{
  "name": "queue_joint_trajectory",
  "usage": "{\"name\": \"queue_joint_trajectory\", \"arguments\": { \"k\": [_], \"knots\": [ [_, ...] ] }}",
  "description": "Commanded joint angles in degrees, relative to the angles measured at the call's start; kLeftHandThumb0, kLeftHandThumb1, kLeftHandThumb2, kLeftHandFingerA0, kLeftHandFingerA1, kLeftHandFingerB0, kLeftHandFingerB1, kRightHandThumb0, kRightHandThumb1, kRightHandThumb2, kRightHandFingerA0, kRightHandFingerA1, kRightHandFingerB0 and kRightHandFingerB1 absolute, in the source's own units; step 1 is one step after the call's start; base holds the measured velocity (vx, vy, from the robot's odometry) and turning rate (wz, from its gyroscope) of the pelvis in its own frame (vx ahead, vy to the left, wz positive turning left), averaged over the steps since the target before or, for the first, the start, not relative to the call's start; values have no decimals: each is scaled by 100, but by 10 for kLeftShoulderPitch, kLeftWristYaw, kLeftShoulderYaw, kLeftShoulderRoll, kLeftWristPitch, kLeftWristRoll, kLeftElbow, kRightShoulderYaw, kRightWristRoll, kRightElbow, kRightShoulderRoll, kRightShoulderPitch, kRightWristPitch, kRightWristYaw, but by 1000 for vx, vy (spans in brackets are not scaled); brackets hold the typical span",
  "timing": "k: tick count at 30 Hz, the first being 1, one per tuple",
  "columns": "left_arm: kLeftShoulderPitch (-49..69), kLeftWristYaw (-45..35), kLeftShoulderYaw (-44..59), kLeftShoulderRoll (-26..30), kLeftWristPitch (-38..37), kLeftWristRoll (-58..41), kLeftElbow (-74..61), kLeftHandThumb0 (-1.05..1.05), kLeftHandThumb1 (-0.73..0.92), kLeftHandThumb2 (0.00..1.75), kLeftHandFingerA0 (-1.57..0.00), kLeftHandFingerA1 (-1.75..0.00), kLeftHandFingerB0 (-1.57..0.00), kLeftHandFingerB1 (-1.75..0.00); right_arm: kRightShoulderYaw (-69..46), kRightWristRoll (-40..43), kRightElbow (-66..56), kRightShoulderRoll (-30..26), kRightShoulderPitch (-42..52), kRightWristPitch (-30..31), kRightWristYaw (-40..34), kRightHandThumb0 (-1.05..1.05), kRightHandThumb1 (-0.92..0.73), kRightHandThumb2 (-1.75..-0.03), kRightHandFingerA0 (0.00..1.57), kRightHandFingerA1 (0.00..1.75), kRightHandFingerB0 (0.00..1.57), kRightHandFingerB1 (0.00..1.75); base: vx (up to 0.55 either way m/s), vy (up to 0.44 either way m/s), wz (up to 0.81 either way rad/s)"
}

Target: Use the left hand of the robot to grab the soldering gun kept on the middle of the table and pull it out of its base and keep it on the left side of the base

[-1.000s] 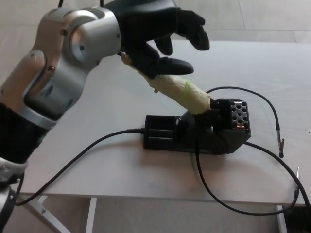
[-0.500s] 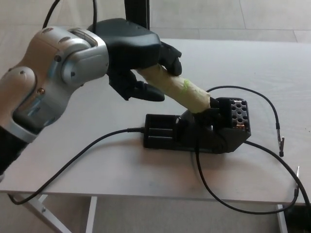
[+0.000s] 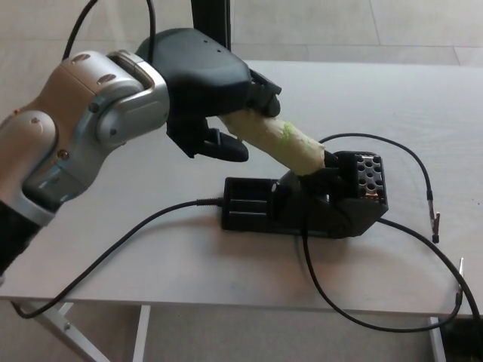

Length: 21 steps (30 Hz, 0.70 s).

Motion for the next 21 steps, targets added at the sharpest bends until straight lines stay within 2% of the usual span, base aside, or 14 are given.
{"name": "queue_joint_trajectory", "arguments": {
  "k": [1, 2, 3, 5, 8, 9, 10, 13, 14, 17, 18, 19, 20, 21],
  "knots": [
    [18, 23, 6, -6, -33, 18, 8, -65, 85, 64, -66, -69, -43, -46, -2, 9, -9, -18, -8, -14, 3, -105, -54, -91, 92, 138, 23, 144, 0, 0, 0],
    [23, 43, 1, -3, -51, 32, 8, -58, 74, 62, -79, -77, -43, -50, -5, 12, -11, -18, -8, -13, 3, -105, -50, -92, 98, 134, 21, 151, 0, 0, 0],
    [28, 54, -1, -4, -60, 39, 11, -54, 54, 97, -80, -85, -38, -61, -7, 14, -11, -18, -9, -11, 4, -105, -48, -96, 96, 135, 19, 153, 0, 0, 0],
    [41, 92, 2, -7, -78, 45, 21, -48, 61, 59, -99, -128, -49, -53, -6, 14, -13, -19, -8, -10, 7, -105, -50, -94, 97, 133, 19, 150, 0, 0, 0],
    [55, 130, 6, -11, -101, 46, 37, -30, 64, 65, -102, -153, -45, -55, -4, 11, -12, -19, -8, -13, 1, -105, -49, -98, 94, 133, 18, 150, 0, 0, 0],
    [59, 154, 7, -11, -119, 48, 47, -18, 47, 93, -127, -135, -43, -62, -2, 9, -13, -20, -7, -15, 4, -105, -43, -122, 98, 126, 36, 112, 0, 0, 0],
    [57, 155, 7, -10, -123, 51, 51, -11, 60, 73, -97, -168, -59, -52, -3, 10, -13, -19, -8, -14, 4, -105, -42, -122, 102, 128, 34, 110, 0, 0, 0],
    [52, 158, 5, -5, -136, 57, 55, -17, 53, 67, -100, -151, -92, -85, -4, 10, -10, -18, -11, -14, 0, -103, -50, -100, 96, 135, 25, 148, 0, 0, 0],
    [52, 161, 2, 1, -141, 67, 51, -13, 51, 67, -95, -166, -89, -117, -3, 9, -10, -17, -11, -14, -3, -103, -49, -105, 102, 129, 19, 151, 0, 0, 0],
    [55, 172, -1, 7, -151, 79, 53, -14, 51, 66, -95, -159, -90, -100, -4, 11, -12, -18, -11, -11, -2, -102, -49, -103, 99, 131, 20, 148, 0, 0, 0],
    [58, 169, -1, 6, -152, 74, 53, -13, 52, 78, -94, -167, -85, -120, -2, 9, -11, -19, -10, -11, -7, -102, -40, -118, 106, 123, 39, 118, 0, 0, 0],
    [61, 168, 1, 5, -152, 71, 54, -16, 54, 72, -95, -167, -88, -103, -3, 9, -8, -20, -8, -13, -6, -99, -48, -106, 98, 131, 22, 149, 0, 0, 0],
    [62, 170, 2, 5, -152, 70, 55, -16, 54, 72, -95, -167, -88, -103, -4, 10, -8, -19, -8, -14, -5, -99, -48, -106, 98, 131, 22, 149, 0, 0, 0],
    [62, 181, 6, 2, -153, 70, 60, -14, 54, 82, -95, -175, -81, -129, -8, 13, -2, -20, -10, -13, -4, -98, -45, -107, 96, 129, 25, 144, 0, 0, 0]
  ]
}}
